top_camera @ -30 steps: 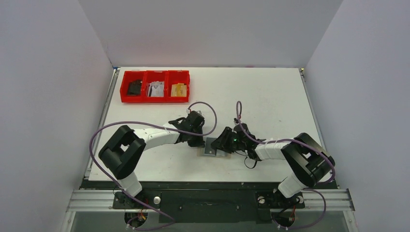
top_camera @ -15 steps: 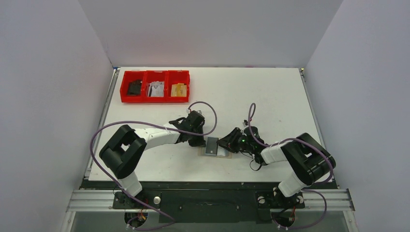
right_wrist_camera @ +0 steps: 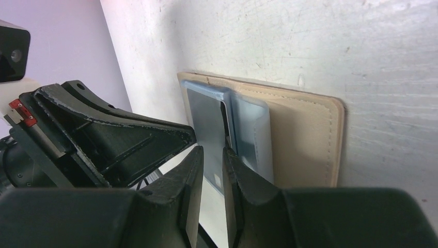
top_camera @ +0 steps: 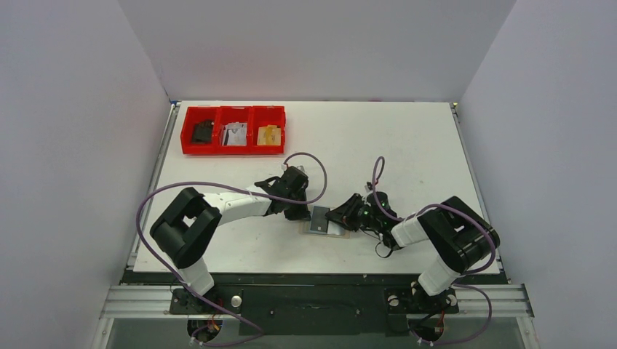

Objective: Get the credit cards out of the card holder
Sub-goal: Remove the credit card from the card holder.

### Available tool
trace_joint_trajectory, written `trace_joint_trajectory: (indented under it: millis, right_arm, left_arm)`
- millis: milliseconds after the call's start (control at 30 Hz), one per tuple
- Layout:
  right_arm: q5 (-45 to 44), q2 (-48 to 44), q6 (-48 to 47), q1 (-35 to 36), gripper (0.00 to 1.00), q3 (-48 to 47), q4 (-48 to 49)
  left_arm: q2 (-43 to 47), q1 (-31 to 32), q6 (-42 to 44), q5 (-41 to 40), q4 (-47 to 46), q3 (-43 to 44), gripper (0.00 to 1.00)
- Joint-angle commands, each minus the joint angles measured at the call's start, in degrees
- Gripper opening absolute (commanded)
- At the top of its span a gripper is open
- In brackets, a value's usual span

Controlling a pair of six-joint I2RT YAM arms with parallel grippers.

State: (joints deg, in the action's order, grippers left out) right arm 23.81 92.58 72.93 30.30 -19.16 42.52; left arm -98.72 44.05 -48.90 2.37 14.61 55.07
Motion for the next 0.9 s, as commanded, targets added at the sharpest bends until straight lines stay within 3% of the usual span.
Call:
trace_joint_trajectory:
  millis: [0,333,600,867]
  right_arm:
    - [-1.89,-0.83,-0.88,-0.7,0.18,1.59,1.92]
    - [-1.45,-0.51,-0.99,-1.34,0.18,2.34,2.83]
    - [-0.93,2.29,0.09,0.02,0.07,1.81,5.98]
    - [-0.9,2.8,0.45,0.39,0.06,1.7,6.81]
  left_arm:
    - [-4.1,0.12,1.17,-2.46,5.41,-2.06,0.0]
    - [-4.31,0.08,1.04,-2.46,5.15,-2.02,0.0]
    - [-4.52,0.09,1.09,-2.37,5.33,-1.64,0.0]
    - [-4.55,0.2,0.96,-2.37,5.29,-1.95,0.0]
